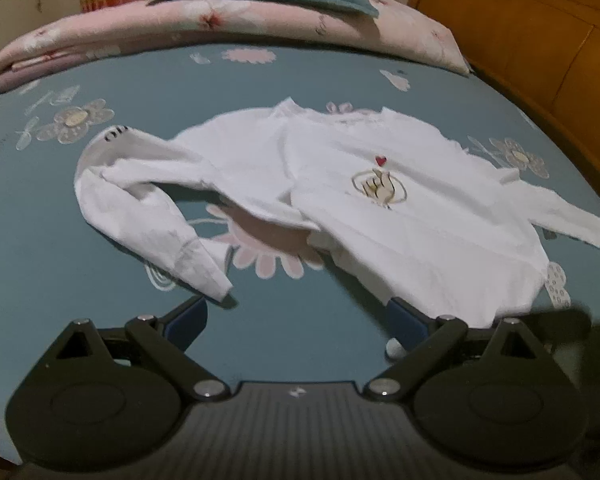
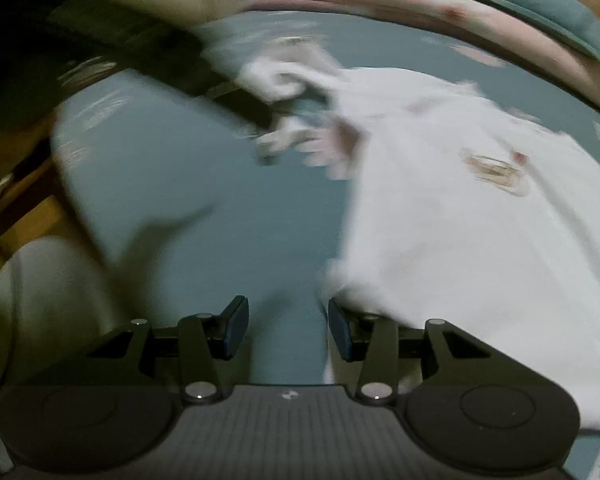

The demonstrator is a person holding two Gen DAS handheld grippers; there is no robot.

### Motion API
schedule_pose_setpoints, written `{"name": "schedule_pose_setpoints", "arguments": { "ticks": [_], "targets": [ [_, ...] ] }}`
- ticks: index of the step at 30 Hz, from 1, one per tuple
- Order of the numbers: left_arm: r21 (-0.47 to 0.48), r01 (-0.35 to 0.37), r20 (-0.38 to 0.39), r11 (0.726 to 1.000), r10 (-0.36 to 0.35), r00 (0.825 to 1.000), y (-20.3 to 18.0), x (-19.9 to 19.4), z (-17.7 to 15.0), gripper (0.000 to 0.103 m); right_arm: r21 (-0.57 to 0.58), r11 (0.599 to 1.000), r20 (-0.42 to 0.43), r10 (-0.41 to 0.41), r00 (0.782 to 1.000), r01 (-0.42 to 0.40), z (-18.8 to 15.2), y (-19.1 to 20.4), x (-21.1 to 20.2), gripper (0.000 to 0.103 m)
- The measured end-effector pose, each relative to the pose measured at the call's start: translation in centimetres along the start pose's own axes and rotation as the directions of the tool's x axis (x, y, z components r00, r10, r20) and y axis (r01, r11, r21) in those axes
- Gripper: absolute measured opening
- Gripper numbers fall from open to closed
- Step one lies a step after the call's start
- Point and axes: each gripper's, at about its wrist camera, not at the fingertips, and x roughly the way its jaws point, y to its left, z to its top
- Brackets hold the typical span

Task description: Fold clothes

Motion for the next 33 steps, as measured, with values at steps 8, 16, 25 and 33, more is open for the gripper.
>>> {"name": "schedule_pose_setpoints", "arguments": {
  "ticks": [8,16,25,33],
  "targets": [
    [0.052,0.070,-0.022,0.996,-0.068,0.997,-1.3,2.8,-0.3,0.096,0.085,0.977,0.084,-0.203,0.975,0.196,1.4,-5.8,-2.0,0.049],
    [0.066,0.141,-0.026,0.988,-0.140,0.990,-1.7,5.5,0.2,0.096,0.214,0.949,0.085,-0.256,0.963,0.234,2.2,-12.8,-0.6,0.054],
    [0.097,0.200,0.046,0.975,-0.205,0.978,-1.9,8.8,1.6,0.096,0.350,0.906,0.072,-0.280,0.957,0.239,3.2,-20.0,2.5,0.057],
    [0.087,0.272,0.082,0.958,-0.279,0.957,-2.0,12.2,3.5,0.095,0.365,0.912,0.100,-0.237,0.966,0.186,3.1,-22.7,4.3,0.064]
  ]
}}
